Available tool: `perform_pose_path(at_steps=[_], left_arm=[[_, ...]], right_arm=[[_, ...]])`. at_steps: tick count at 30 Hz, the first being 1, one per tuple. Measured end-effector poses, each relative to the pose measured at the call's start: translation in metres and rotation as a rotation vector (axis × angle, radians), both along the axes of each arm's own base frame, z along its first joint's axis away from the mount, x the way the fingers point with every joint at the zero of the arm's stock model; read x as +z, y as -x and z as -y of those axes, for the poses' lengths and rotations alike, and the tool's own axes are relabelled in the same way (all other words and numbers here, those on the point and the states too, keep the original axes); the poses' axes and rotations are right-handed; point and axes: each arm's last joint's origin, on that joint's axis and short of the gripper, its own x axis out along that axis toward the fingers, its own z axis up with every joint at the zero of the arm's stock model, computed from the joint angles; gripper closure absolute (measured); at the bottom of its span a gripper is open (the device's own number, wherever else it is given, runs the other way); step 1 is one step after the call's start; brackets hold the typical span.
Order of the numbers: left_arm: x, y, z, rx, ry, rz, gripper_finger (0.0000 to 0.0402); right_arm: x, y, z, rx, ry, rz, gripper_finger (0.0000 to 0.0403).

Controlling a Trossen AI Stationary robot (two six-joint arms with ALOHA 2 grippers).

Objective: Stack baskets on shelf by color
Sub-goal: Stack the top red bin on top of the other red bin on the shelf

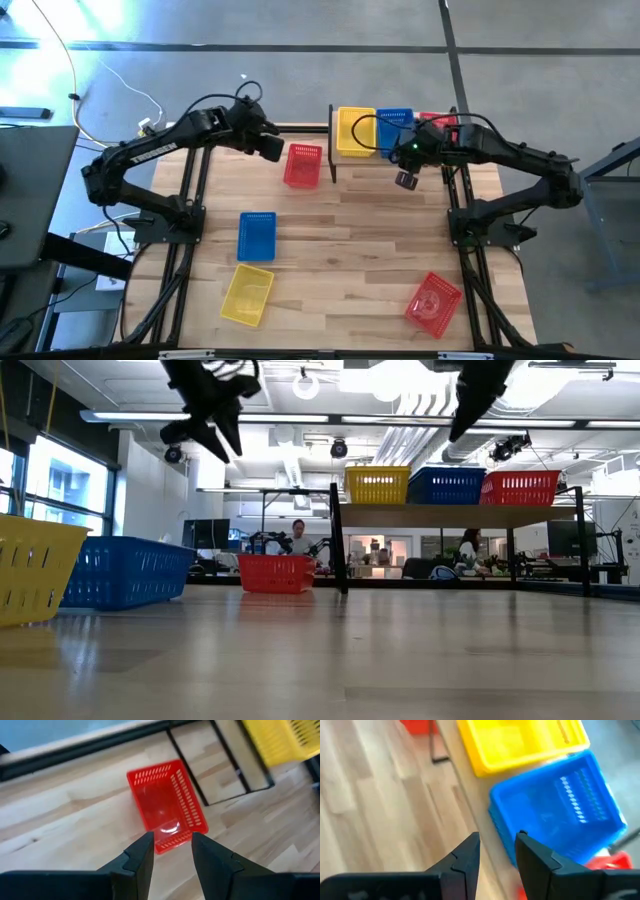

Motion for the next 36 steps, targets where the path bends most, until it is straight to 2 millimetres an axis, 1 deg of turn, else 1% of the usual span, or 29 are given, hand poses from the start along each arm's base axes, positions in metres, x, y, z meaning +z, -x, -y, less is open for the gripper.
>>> perform_pose_path(at_steps=[6, 11, 16, 22, 29, 36], left_arm=[[-0.024, -0.017, -0.013, 0.005, 0.059, -0.075, 0.0280], [-0.049, -0.028, -0.028, 0.007, 0.144, -0.132, 0.0280], [-0.077, -0.039, -0.041, -0.006, 0.241, -0.180, 0.0280], [-0.105, -0.051, -0.052, -0.009, 0.276, -0.223, 0.0280], [-0.127, -0.060, -0.059, -0.007, 0.300, -0.254, 0.0280], [-0.141, -0.066, -0.065, 0.005, 0.304, -0.263, 0.0280]], right_arm=[[0.002, -0.006, -0.010, 0.031, -0.012, 0.053, 0.0293], [0.002, -0.007, -0.016, 0.054, -0.012, 0.055, 0.0293], [0.002, -0.008, -0.017, 0.060, -0.007, 0.054, 0.0293], [0.002, -0.008, -0.017, 0.045, -0.012, 0.060, 0.0293], [0.002, -0.008, -0.017, 0.037, -0.012, 0.063, 0.0293], [0.003, -0.009, -0.017, 0.037, -0.010, 0.075, 0.0293]])
